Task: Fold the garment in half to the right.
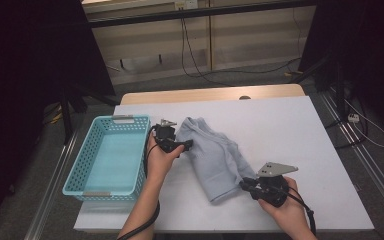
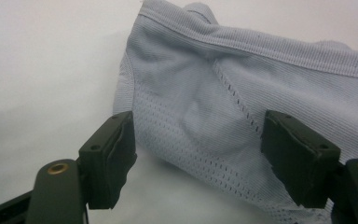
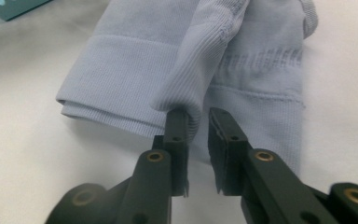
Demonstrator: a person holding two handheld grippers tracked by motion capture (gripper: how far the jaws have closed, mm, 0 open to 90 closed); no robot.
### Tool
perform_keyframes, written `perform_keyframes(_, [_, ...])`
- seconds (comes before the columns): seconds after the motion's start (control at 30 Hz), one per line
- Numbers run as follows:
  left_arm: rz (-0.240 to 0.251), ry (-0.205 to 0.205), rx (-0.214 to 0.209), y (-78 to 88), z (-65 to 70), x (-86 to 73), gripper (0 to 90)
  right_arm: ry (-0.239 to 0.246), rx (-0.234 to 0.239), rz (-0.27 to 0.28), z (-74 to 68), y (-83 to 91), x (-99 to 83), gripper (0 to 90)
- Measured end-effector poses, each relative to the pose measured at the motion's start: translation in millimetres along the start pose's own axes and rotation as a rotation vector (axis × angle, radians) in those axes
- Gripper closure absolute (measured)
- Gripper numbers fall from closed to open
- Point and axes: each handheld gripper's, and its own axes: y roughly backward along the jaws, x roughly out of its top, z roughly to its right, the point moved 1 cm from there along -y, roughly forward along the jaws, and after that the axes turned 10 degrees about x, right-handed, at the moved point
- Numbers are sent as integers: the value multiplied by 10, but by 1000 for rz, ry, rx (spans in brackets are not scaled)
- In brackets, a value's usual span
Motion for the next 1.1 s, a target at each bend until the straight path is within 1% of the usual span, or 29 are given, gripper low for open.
perform_keyframes(0.07, [4, 5, 0, 1, 5, -3, 268, -7, 2, -1, -10, -3, 11, 690])
perform_keyframes(0.17, [1, 1, -2, 8, 3, 2, 267, -4, 2, -1, -23, -11, 19, 635])
perform_keyframes(0.33, [1, 2, -5, 10, 11, 7, 255, 10, 8, 3, -46, -7, 37, 587])
perform_keyframes(0.5, [-7, 1, -10, 9, 16, 6, 250, 17, 22, 13, -64, -8, 62, 502])
perform_keyframes(0.57, [-9, 0, -9, 12, 16, 6, 246, 19, 25, 17, -77, -18, 74, 454])
perform_keyframes(0.67, [-6, -2, -10, 24, 8, 9, 241, 35, 31, 23, -108, -34, 103, 391])
perform_keyframes(0.7, [-9, 1, -16, 29, 5, 11, 238, 41, 31, 25, -120, -39, 116, 373])
perform_keyframes(0.77, [-3, 0, -11, 34, 1, 10, 238, 49, 36, 26, -144, -51, 142, 349])
perform_keyframes(0.9, [-6, 1, -6, 41, -4, 1, 237, 51, 32, 24, -159, -80, 178, 337])
perform_keyframes(0.93, [-4, 3, -1, 42, -7, -6, 236, 53, 23, 24, -152, -88, 190, 337])
perform_keyframes(1.1, [-9, 0, 3, 67, -22, -20, 233, 39, 4, 38, -71, -128, 294, 362])
